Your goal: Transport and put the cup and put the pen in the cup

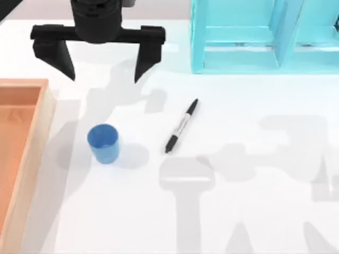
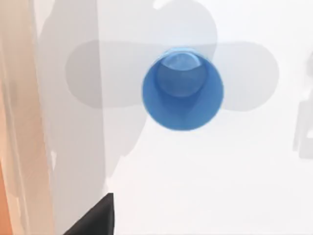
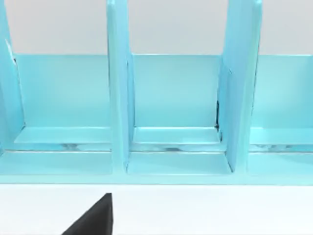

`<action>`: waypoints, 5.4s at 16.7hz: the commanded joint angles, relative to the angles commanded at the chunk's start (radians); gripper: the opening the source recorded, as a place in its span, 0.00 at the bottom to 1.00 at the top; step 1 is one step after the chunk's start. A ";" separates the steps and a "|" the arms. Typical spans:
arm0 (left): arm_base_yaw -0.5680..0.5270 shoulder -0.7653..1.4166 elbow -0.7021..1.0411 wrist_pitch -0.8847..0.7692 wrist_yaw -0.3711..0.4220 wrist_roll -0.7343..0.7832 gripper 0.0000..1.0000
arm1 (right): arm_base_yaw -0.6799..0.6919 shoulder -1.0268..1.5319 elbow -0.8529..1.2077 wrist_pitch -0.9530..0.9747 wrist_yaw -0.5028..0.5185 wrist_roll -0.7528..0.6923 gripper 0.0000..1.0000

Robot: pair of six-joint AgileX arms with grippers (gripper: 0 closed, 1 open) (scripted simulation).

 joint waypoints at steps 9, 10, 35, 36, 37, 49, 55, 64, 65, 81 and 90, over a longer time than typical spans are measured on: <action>-0.099 0.167 0.071 0.102 -0.059 0.090 1.00 | 0.000 0.000 0.000 0.000 0.000 0.000 1.00; -0.127 0.218 0.091 0.133 -0.076 0.116 1.00 | 0.000 0.000 0.000 0.000 0.000 0.000 1.00; -0.198 0.473 -0.102 0.608 -0.145 0.271 1.00 | 0.000 0.000 0.000 0.000 0.000 0.000 1.00; -0.198 0.473 -0.102 0.608 -0.145 0.271 1.00 | 0.000 0.000 0.000 0.000 0.000 0.000 1.00; -0.198 0.473 -0.102 0.608 -0.145 0.271 0.92 | 0.000 0.000 0.000 0.000 0.000 0.000 1.00; -0.198 0.473 -0.102 0.608 -0.145 0.271 0.02 | 0.000 0.000 0.000 0.000 0.000 0.000 1.00; -0.198 0.473 -0.102 0.608 -0.145 0.271 0.00 | 0.000 0.000 0.000 0.000 0.000 0.000 1.00; -0.273 0.275 -0.183 0.551 -0.102 0.201 0.00 | 0.000 0.000 0.000 0.000 0.000 0.000 1.00; -0.287 0.234 -0.213 0.534 -0.103 0.185 0.00 | 0.000 0.000 0.000 0.000 0.000 0.000 1.00; -0.341 -0.032 -0.443 0.550 -0.116 0.140 0.00 | 0.000 0.000 0.000 0.000 0.000 0.000 1.00; -0.199 -0.325 -1.031 1.287 -0.119 0.344 0.00 | 0.000 0.000 0.000 0.000 0.000 0.000 1.00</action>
